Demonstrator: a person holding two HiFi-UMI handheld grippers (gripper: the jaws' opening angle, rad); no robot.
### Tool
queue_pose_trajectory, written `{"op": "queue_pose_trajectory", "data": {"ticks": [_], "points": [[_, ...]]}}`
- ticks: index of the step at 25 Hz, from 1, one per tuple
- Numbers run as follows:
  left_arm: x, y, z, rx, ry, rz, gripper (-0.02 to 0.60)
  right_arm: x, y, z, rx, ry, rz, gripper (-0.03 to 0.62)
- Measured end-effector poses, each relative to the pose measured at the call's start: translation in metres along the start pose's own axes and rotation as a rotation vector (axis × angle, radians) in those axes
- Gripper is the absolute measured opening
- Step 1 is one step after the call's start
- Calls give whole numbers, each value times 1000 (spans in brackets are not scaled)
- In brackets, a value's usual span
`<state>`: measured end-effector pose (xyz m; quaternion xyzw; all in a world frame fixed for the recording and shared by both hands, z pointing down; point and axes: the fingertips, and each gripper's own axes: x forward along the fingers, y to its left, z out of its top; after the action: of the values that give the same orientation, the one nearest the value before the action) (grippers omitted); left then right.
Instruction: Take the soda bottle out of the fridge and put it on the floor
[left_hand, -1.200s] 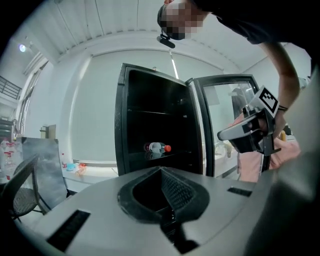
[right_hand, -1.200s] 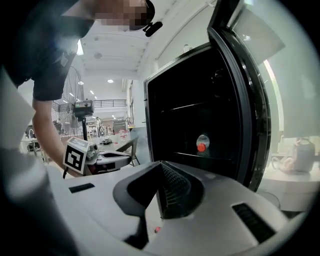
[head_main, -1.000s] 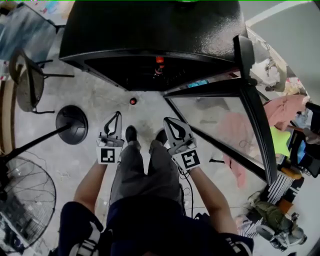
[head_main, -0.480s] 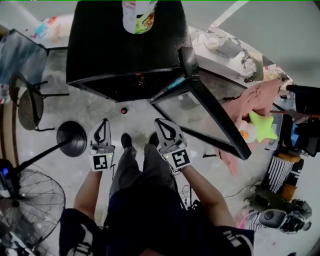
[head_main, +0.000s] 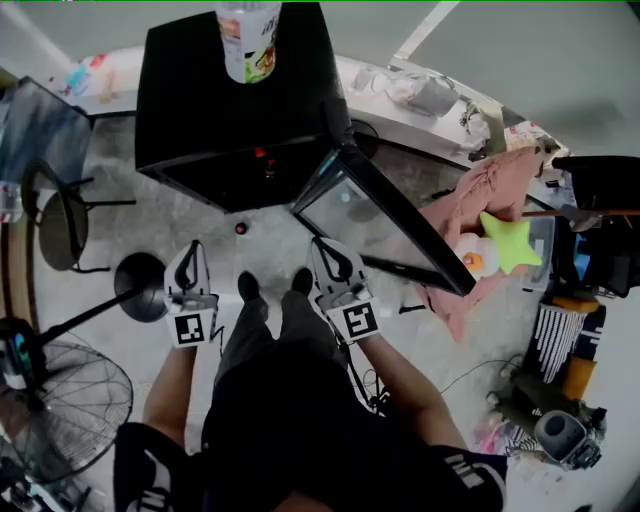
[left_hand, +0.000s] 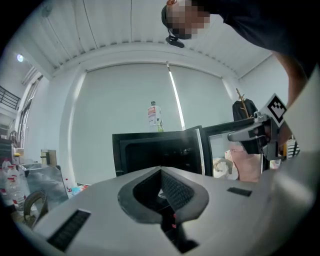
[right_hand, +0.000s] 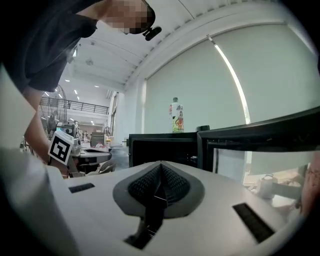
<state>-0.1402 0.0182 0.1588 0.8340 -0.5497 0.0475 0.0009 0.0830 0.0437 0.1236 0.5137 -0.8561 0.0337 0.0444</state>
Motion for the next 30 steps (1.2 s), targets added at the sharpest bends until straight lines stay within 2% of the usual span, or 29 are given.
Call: {"op": "queue_pose_trajectory", "data": {"ticks": [11, 18, 30], "points": [[-22, -8, 45, 10, -47, 12, 23, -33, -6, 37, -27, -21, -57, 17], [-32, -9, 66, 13, -71, 13, 23, -42, 6, 53, -41, -28, -38, 17], [-57, 0, 83, -1, -82, 52, 23, -59, 7, 74, -31, -27, -73, 17]]}}
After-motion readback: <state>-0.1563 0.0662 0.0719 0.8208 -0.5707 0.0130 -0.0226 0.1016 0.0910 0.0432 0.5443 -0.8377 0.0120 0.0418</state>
